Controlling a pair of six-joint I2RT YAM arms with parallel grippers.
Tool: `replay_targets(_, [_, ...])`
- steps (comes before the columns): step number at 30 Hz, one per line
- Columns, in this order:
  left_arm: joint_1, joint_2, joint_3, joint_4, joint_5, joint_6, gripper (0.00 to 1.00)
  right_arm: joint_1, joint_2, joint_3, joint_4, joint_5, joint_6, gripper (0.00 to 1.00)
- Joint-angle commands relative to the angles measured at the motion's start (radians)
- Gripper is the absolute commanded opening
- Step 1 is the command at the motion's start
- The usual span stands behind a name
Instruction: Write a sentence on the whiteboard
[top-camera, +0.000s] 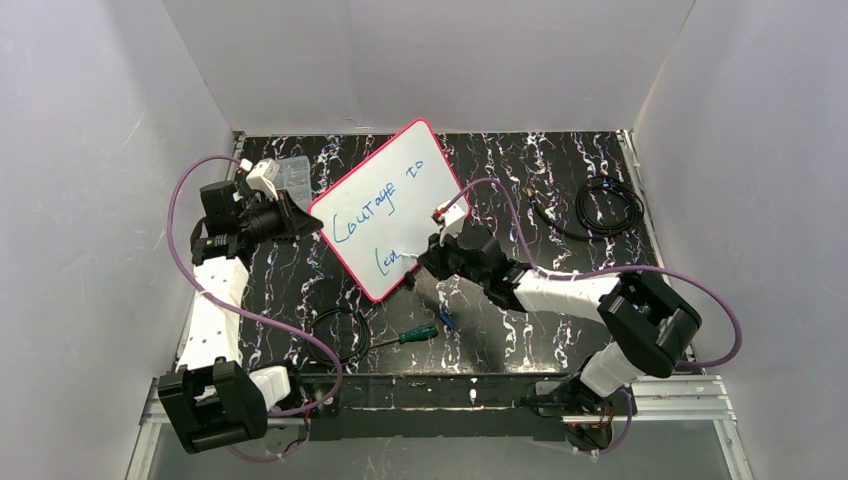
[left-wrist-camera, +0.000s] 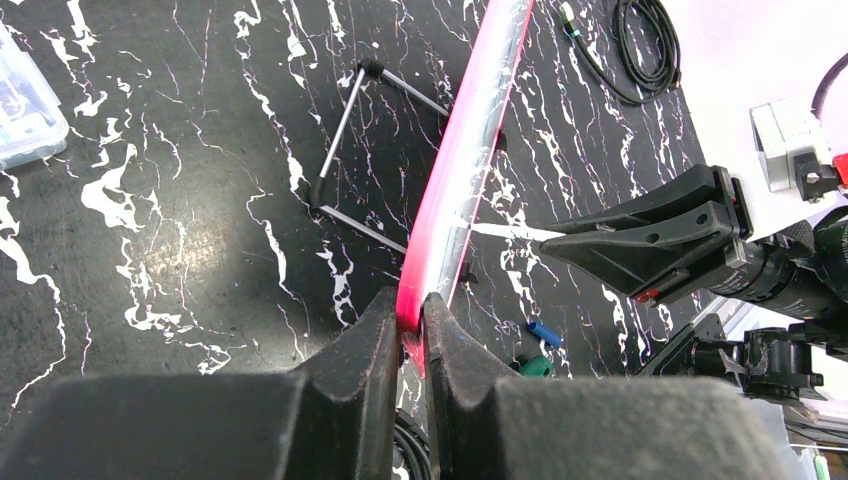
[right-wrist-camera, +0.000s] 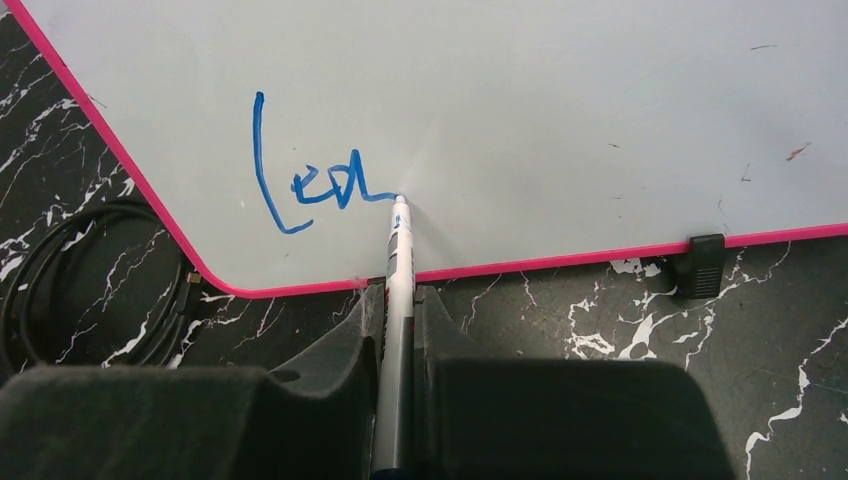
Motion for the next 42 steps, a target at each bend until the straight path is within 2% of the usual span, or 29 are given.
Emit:
replay_targets(1, [-0.004,-0.009,-0.006,-0.018,-0.013,0.026,0.0,-0.004,-0.034,0.042,0.001,0.044,-0.029,0.01])
replay_targets(21, [-0.004,-0.016,-0.009,-0.015,-0.012,0.025,0.0,-0.028,-0.141,0.049,-0.025,0.016,-0.043,0.01])
replay_targets(36, [-0.004,-0.016,-0.009,-0.015,-0.01,0.025,0.0,-0.043,-0.054,0.084,-0.012,-0.074,-0.042,0.01])
replay_targets(42, [-0.004,-0.013,-0.009,-0.015,-0.01,0.024,0.0,-0.043,-0.035,0.077,-0.02,-0.065,-0.04,0.01])
